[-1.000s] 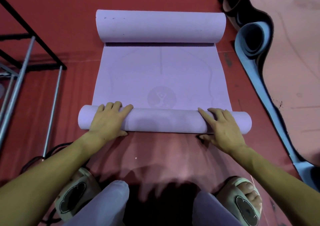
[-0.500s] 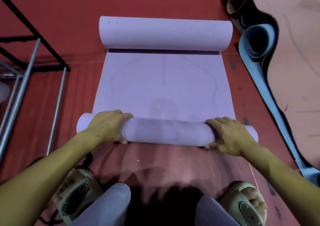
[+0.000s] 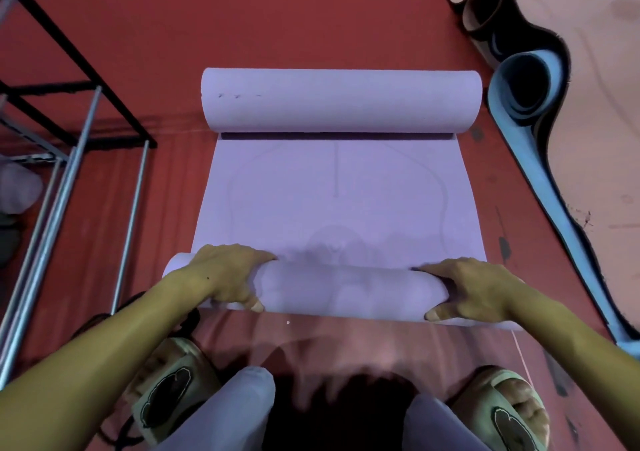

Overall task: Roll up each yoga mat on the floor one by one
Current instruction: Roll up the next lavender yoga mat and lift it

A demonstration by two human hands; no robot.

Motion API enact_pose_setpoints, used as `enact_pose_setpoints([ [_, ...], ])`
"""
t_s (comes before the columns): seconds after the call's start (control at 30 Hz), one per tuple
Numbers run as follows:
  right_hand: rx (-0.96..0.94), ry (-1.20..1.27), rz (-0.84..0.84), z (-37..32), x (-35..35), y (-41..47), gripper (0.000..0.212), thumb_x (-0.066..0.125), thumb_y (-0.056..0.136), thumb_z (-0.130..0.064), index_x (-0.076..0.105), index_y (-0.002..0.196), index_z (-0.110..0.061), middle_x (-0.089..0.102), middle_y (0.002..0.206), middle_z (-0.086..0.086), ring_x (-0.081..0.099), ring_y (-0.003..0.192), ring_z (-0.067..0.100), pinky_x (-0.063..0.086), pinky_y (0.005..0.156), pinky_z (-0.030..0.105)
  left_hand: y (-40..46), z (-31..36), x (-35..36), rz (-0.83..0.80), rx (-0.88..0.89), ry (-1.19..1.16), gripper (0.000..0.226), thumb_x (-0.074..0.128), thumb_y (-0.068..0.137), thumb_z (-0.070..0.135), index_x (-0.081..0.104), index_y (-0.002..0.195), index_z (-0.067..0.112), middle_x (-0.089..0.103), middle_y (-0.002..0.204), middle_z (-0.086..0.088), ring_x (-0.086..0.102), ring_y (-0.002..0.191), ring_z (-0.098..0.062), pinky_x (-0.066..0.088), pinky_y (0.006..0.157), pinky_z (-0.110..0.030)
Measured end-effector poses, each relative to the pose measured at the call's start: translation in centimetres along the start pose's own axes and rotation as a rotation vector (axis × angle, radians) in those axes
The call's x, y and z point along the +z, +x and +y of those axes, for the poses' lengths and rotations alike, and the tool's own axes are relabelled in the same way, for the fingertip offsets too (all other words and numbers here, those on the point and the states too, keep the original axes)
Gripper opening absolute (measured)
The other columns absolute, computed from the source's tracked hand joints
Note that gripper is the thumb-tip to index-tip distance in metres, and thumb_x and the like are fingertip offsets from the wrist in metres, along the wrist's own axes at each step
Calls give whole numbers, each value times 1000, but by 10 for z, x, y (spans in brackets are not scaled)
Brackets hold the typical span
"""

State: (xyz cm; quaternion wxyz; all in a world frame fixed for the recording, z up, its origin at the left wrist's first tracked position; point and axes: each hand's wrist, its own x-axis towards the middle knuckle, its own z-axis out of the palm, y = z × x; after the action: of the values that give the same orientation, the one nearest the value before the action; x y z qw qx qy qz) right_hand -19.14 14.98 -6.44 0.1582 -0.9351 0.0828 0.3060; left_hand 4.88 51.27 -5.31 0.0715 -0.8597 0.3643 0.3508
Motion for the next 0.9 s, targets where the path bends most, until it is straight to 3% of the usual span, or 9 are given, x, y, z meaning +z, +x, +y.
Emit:
enact_pose_setpoints([
  [0.1, 26, 72, 29, 4, -7, 3, 90, 70, 64, -82, 47, 146, -55, 59, 139, -27, 56, 129, 9, 52, 98, 44, 1, -2, -7, 97, 2, 67, 84, 85, 68, 60, 45, 142, 56, 64, 125, 21, 62, 119, -13, 48, 88, -35],
  [0.23, 148, 156, 291, 12, -16, 6, 59, 82, 71, -71, 63, 123, -50, 59, 128, -23, 56, 122, 11, 53, 88, 45, 6, -6, -19, 323, -14, 62, 65, 82, 78, 60, 53, 135, 48, 58, 131, 18, 55, 124, -15, 39, 79, -36],
  [0.33, 139, 86, 277, 5, -22, 11, 54, 82, 75, -66, 61, 123, -51, 54, 122, -19, 49, 118, 14, 52, 80, 43, 8, -3, -23, 315, 4, 35, 57, 83, 81, 53, 56, 130, 47, 56, 126, 17, 54, 120, -15, 39, 76, -36],
  [0.53, 121, 120, 364, 2, -16, 9, 35, 80, 84, -56, 67, 114, -45, 56, 110, -19, 53, 102, 10, 48, 70, 35, 8, -1, -17, 363, 21, -48, 44, 81, 88, 43, 58, 125, 50, 49, 114, 22, 49, 118, -12, 33, 74, -33],
  [0.77, 130, 70, 426, -4, -13, 12, 26, 73, 94, -47, 70, 118, -40, 60, 118, -16, 54, 112, 15, 40, 66, 34, 11, -3, -16, 374, 32, -78, 40, 78, 91, 41, 59, 126, 49, 51, 115, 23, 52, 118, -12, 41, 77, -36],
  [0.9, 145, 84, 485, -4, -7, 16, 22, 74, 95, -41, 73, 115, -34, 64, 116, -14, 57, 110, 17, 42, 67, 36, 12, 0, -18, 427, 7, 7, 31, 72, 95, 41, 59, 123, 41, 59, 117, 17, 56, 114, -15, 38, 76, -35],
])
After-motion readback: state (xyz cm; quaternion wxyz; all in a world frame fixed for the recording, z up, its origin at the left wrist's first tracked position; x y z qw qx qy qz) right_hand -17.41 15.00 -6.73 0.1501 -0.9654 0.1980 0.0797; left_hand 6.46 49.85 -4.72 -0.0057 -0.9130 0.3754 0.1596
